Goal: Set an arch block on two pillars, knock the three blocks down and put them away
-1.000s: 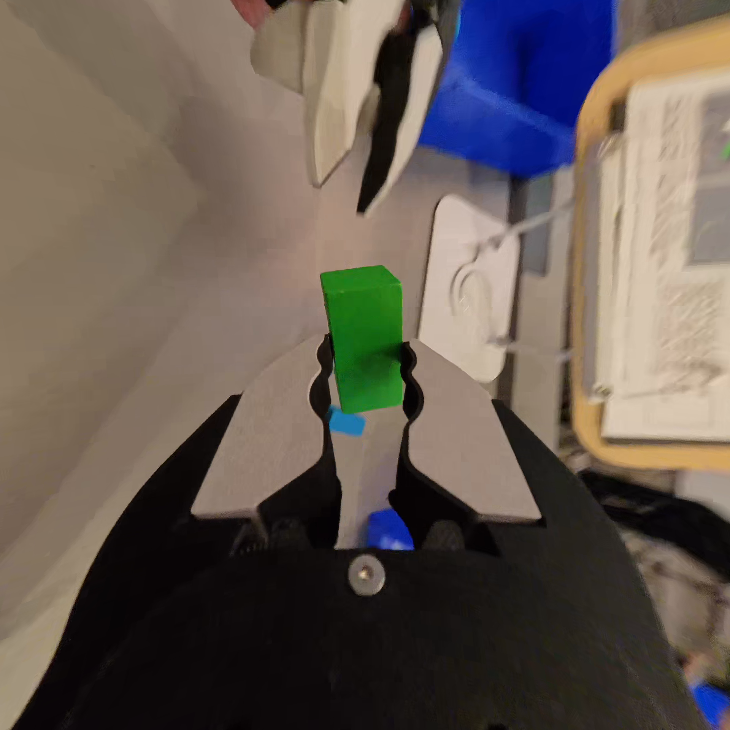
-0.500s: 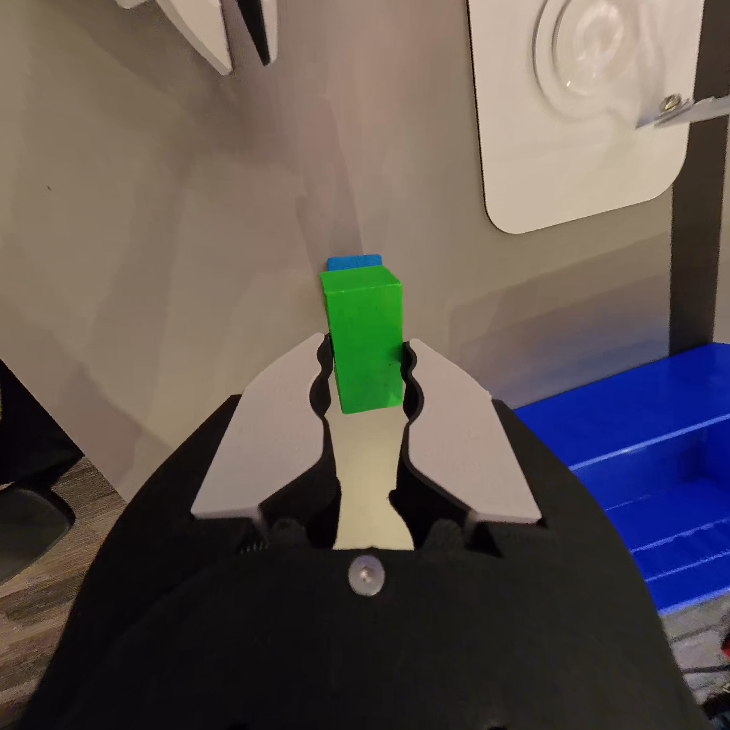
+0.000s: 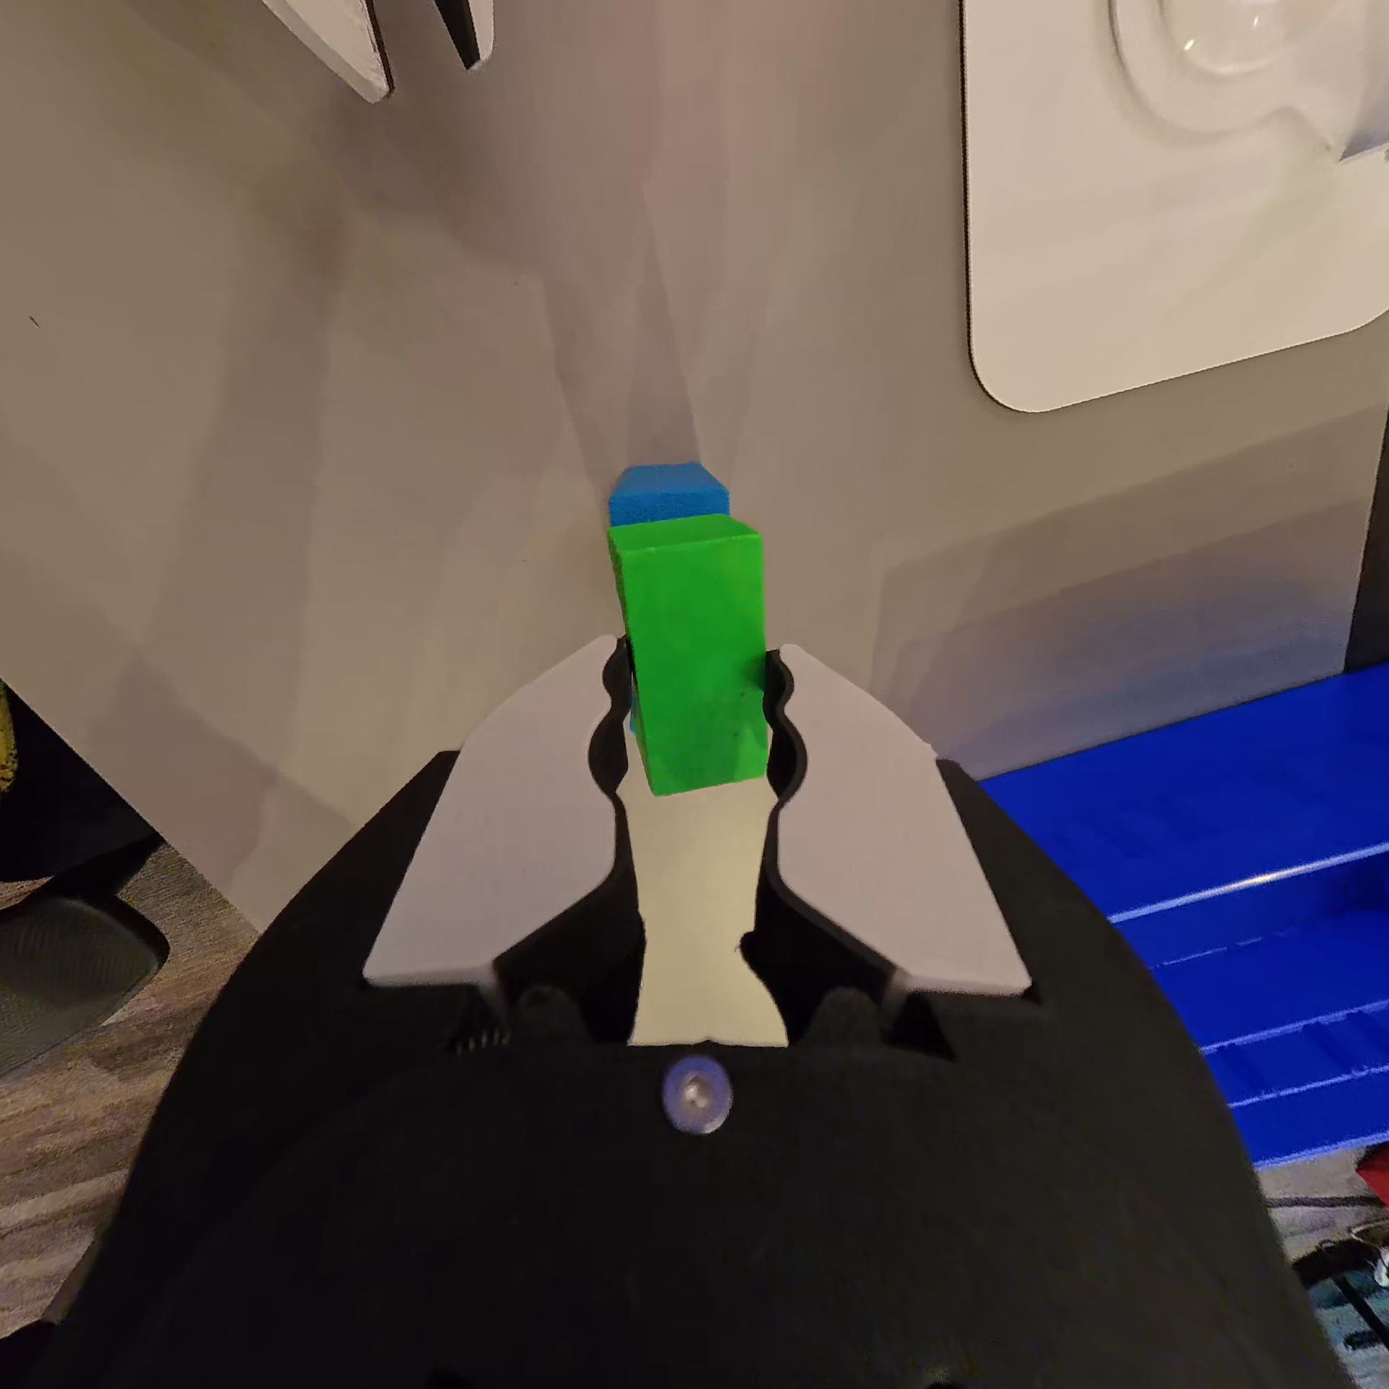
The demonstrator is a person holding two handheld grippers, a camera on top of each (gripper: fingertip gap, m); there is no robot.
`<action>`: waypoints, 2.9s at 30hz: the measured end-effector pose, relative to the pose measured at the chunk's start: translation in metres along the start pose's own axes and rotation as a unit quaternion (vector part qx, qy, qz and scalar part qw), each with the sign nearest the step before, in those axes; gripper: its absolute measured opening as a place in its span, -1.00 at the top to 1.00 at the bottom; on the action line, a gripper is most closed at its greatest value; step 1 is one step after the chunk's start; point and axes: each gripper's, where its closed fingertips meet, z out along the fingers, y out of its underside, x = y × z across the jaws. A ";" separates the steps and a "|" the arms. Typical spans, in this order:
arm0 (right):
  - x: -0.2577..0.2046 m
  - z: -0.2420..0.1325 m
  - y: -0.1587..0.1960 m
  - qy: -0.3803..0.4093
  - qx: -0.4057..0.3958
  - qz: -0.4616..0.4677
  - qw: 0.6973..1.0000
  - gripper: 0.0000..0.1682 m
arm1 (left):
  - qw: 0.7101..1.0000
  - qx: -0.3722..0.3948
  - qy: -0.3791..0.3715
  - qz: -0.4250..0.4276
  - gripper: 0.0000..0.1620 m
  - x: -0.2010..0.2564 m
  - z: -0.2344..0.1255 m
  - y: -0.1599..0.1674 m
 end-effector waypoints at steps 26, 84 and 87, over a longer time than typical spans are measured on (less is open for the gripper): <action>0.019 -0.032 0.067 0.108 0.254 0.167 0.946 0.99 | 0.992 -0.004 -0.104 0.066 1.00 -0.016 -0.006 0.001; -0.019 0.059 -0.006 0.085 0.312 0.020 0.946 0.43 | 0.913 0.009 -0.402 0.069 1.00 -0.074 -0.081 0.014; -0.058 0.066 0.007 0.010 0.271 -0.084 0.959 0.26 | 0.914 0.007 -0.399 0.068 1.00 -0.074 -0.080 0.015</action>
